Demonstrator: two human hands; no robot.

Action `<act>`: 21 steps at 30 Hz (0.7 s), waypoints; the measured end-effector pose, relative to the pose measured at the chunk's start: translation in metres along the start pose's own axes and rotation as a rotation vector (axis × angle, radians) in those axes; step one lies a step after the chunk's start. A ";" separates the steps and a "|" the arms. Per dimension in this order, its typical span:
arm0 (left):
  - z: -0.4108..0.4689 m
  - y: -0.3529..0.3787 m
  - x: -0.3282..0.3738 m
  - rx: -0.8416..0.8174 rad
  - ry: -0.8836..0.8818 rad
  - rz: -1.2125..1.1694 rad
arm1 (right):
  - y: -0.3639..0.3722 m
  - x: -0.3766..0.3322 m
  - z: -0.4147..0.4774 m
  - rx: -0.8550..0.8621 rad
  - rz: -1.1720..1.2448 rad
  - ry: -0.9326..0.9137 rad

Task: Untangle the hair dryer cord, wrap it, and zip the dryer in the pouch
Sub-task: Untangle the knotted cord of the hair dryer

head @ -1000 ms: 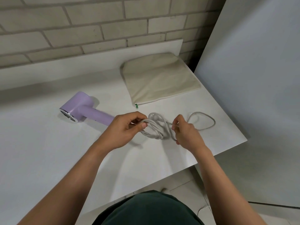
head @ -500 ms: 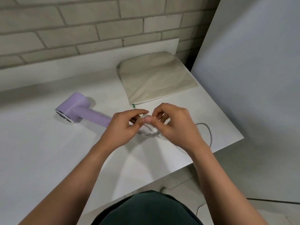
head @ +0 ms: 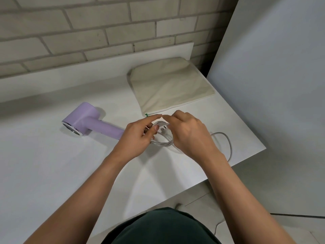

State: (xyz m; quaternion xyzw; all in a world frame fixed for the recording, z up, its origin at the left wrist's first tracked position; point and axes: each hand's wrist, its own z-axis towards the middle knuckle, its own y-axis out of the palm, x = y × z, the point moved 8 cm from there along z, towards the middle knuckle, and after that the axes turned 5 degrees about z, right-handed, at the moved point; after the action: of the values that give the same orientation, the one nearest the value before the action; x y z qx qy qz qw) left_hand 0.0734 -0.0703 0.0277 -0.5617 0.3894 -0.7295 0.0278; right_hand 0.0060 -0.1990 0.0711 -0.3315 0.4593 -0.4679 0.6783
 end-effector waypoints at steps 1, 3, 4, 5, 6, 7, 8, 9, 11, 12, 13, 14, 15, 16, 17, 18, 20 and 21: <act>0.002 0.002 -0.002 -0.016 -0.018 0.001 | -0.004 0.002 -0.001 0.051 0.010 -0.003; 0.006 0.006 -0.005 -0.039 -0.034 0.015 | -0.017 0.014 -0.003 0.178 0.137 0.051; 0.007 0.007 -0.006 -0.045 -0.038 0.015 | -0.023 0.022 -0.004 0.222 0.263 0.116; 0.008 0.008 -0.008 -0.047 -0.047 -0.002 | -0.026 0.031 -0.006 0.243 0.411 0.200; 0.009 0.009 -0.009 -0.045 -0.059 -0.031 | -0.026 0.040 -0.008 0.254 0.568 0.298; 0.010 0.008 -0.011 -0.043 -0.070 -0.063 | -0.025 0.047 -0.011 0.262 0.726 0.390; 0.010 0.008 -0.012 -0.044 -0.079 -0.098 | -0.022 0.051 -0.014 0.267 0.876 0.458; 0.011 0.007 -0.012 -0.052 -0.088 -0.134 | -0.019 0.054 -0.015 0.269 1.002 0.499; 0.011 0.008 -0.009 -0.086 -0.102 -0.225 | -0.015 0.059 -0.015 0.257 1.185 0.528; 0.010 0.009 -0.007 -0.099 -0.103 -0.256 | -0.013 0.060 -0.015 0.246 1.252 0.529; 0.010 0.009 -0.005 -0.093 -0.100 -0.256 | -0.011 0.062 -0.014 0.237 1.303 0.528; 0.010 0.008 -0.003 -0.067 -0.091 -0.234 | -0.010 0.064 -0.014 0.232 1.335 0.532; 0.010 0.007 -0.003 -0.027 -0.081 -0.200 | -0.008 0.066 -0.014 0.224 1.348 0.543; 0.011 0.005 -0.003 0.017 -0.072 -0.163 | -0.007 0.068 -0.015 0.216 1.345 0.559; 0.011 0.003 -0.003 0.056 -0.065 -0.126 | -0.007 0.070 -0.015 0.205 1.332 0.578; 0.011 0.003 -0.003 0.082 -0.059 -0.093 | -0.006 0.073 -0.015 0.192 1.304 0.597; 0.010 0.003 -0.001 0.107 -0.052 -0.056 | -0.009 0.076 -0.014 0.158 1.152 0.607; 0.010 0.004 0.000 0.111 -0.054 -0.049 | -0.014 0.076 -0.012 0.149 0.969 0.568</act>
State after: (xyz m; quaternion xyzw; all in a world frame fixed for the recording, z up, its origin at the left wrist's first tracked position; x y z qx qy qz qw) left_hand 0.0807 -0.0782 0.0259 -0.5882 0.3334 -0.7350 0.0514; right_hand 0.0008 -0.2759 0.0554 0.1048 0.6890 -0.2051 0.6871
